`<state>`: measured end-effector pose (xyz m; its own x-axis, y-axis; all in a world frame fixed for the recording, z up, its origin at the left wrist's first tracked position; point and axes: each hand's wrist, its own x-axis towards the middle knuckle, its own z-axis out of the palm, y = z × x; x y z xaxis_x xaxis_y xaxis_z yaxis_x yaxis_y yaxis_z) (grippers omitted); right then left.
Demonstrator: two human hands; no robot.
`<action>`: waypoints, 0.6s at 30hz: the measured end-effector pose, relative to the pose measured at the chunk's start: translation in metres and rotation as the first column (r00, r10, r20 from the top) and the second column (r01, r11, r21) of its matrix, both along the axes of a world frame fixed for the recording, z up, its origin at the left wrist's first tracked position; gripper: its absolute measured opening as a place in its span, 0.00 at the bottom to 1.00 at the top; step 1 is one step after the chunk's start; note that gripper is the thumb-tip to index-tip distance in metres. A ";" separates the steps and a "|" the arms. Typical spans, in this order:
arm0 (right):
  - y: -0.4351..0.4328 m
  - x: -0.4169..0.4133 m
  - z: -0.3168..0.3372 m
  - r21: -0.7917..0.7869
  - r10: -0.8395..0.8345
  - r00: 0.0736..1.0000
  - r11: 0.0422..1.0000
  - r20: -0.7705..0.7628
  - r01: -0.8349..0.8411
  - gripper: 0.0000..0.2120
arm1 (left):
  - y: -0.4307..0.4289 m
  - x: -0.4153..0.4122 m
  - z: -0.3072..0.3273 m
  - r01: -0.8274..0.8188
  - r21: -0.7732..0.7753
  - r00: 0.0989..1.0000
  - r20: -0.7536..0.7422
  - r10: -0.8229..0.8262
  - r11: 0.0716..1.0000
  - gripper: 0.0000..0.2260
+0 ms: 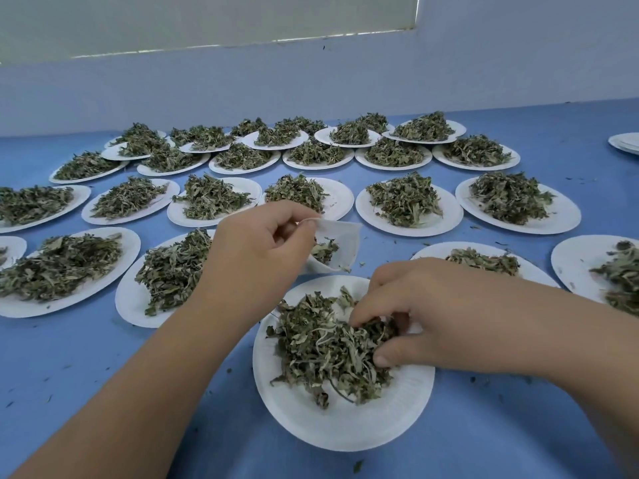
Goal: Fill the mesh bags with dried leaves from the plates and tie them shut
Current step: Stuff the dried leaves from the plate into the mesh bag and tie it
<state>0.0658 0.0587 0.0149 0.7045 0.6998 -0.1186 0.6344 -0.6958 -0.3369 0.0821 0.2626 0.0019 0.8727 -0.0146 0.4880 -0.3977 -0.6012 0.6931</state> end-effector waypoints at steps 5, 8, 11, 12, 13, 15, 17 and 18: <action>0.004 -0.001 -0.003 0.002 -0.005 1.000 1.000 0.027 0.005 0.13 | 0.001 0.000 0.001 -0.010 -0.002 1.000 0.000 0.010 1.000 0.10; 0.005 -0.002 -0.004 0.014 -0.013 0.999 1.000 0.043 0.013 0.10 | 0.000 -0.001 0.000 -0.004 -0.014 1.000 -0.009 0.004 1.000 0.10; 0.003 -0.002 -0.003 0.043 -0.018 0.998 0.999 0.052 0.016 0.09 | 0.000 -0.001 0.000 -0.009 -0.032 1.000 -0.027 0.008 0.999 0.11; 0.002 -0.001 -0.002 0.061 -0.028 0.999 0.998 0.046 0.025 0.08 | 0.000 -0.002 -0.001 -0.009 -0.034 1.000 -0.031 0.008 0.999 0.10; 0.001 -0.001 0.000 0.087 -0.040 0.999 0.996 0.037 0.036 0.08 | 0.000 -0.002 -0.001 -0.008 -0.032 1.000 -0.029 0.007 0.999 0.10; -0.002 0.000 0.004 0.158 -0.060 0.998 0.986 0.001 0.059 0.08 | -0.001 -0.002 -0.001 -0.005 -0.020 1.000 -0.017 0.005 1.000 0.10; -0.005 0.000 0.008 0.244 -0.071 0.997 0.967 -0.042 0.079 0.09 | -0.001 -0.003 -0.001 0.000 -0.017 1.000 -0.011 0.000 1.000 0.10; -0.007 0.000 0.010 0.289 -0.074 0.995 0.953 -0.060 0.088 0.09 | -0.002 -0.003 -0.001 0.003 -0.016 1.000 -0.010 -0.003 1.000 0.10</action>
